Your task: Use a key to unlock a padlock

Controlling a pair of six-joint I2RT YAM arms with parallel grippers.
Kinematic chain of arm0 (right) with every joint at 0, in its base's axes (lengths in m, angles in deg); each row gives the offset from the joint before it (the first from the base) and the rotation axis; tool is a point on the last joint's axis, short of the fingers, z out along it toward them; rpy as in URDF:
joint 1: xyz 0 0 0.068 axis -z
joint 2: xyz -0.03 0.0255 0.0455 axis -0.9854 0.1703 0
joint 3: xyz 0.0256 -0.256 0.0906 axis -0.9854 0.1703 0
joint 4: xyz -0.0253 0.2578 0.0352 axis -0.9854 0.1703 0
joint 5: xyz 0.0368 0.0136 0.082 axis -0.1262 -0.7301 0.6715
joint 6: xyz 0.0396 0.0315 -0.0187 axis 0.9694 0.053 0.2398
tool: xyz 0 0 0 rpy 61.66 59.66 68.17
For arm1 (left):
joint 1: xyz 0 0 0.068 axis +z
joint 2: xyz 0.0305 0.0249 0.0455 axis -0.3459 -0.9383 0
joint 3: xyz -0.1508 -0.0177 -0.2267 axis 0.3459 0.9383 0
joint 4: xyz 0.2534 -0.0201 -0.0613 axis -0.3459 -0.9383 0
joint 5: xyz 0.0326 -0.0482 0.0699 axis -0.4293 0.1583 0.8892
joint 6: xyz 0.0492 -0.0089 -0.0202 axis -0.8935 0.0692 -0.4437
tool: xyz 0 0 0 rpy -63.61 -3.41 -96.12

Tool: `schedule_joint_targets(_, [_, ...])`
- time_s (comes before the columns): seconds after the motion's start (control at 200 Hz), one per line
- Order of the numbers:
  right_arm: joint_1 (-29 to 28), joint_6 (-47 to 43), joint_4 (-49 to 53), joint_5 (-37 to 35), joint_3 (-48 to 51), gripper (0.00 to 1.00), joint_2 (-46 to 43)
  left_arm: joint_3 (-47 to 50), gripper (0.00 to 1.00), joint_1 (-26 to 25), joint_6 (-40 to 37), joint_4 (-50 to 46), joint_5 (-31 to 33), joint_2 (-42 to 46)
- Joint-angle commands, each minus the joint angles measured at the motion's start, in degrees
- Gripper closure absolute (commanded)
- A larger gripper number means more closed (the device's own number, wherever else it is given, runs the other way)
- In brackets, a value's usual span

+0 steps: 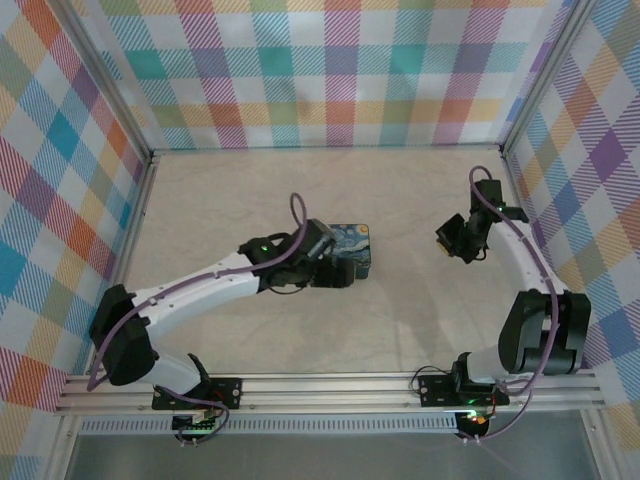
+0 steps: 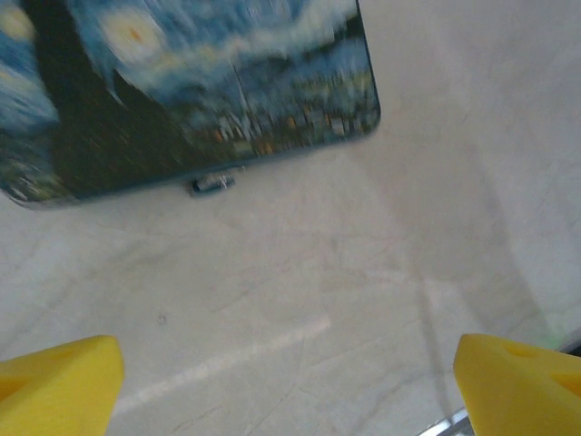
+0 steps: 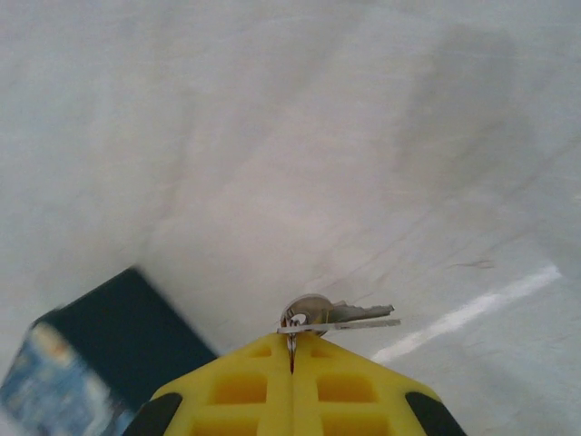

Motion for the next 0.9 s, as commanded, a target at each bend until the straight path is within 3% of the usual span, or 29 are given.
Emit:
schedule_joint_targets(0.0, [-2.5, -3.9, -3.1, 9.5, -3.7, 1.0, -3.0, 1.0, 0.06, 4.2, 1.4, 3.3, -3.6, 3.8])
schedule_joint_targets(0.155, [-5.3, -2.9, -8.3, 21.5, -7.0, 1.0, -4.3, 1.5, 0.08, 9.0, 2.6, 8.4, -10.5, 6.2])
schedule_joint_targets(0.325, [-7.3, 5.3, -15.1, 30.8, -8.7, 1.0, -5.7, 1.9, 0.1, 10.9, 0.9, 13.8, -11.6, 8.3])
schedule_joint_targets(0.42, [-8.4, 9.8, -17.4, 33.4, -9.6, 1.0, -6.3, 2.8, 0.09, 12.6, 0.4, 19.3, -13.9, 8.8])
schedule_joint_targets(0.46, [-8.8, 12.0, -18.6, 34.5, -9.7, 1.0, -6.6, 3.2, 0.01, 13.4, 0.3, 22.1, -15.3, 8.8])
schedule_joint_targets(0.515, [-9.4, 15.0, -21.1, 35.8, -9.7, 1.0, -7.2, 3.7, 0.0, 14.5, -0.2, 25.9, -17.6, 8.8])
schedule_joint_targets(0.575, [-9.9, 17.3, -22.1, 36.2, -10.0, 1.0, -8.0, 4.3, 0.12, 15.5, -0.7, 30.3, -20.7, 8.6])
schedule_joint_targets(0.735, [-11.1, 24.4, -26.7, 38.5, -9.3, 1.0, -9.7, 5.1, 0.08, 16.7, -0.9, 38.7, -25.0, 8.0])
schedule_joint_targets(0.895, [-13.5, 29.0, -30.0, 39.2, -7.8, 1.0, -11.1, 5.9, 0.17, 17.2, -1.3, 48.5, -32.6, 6.2])
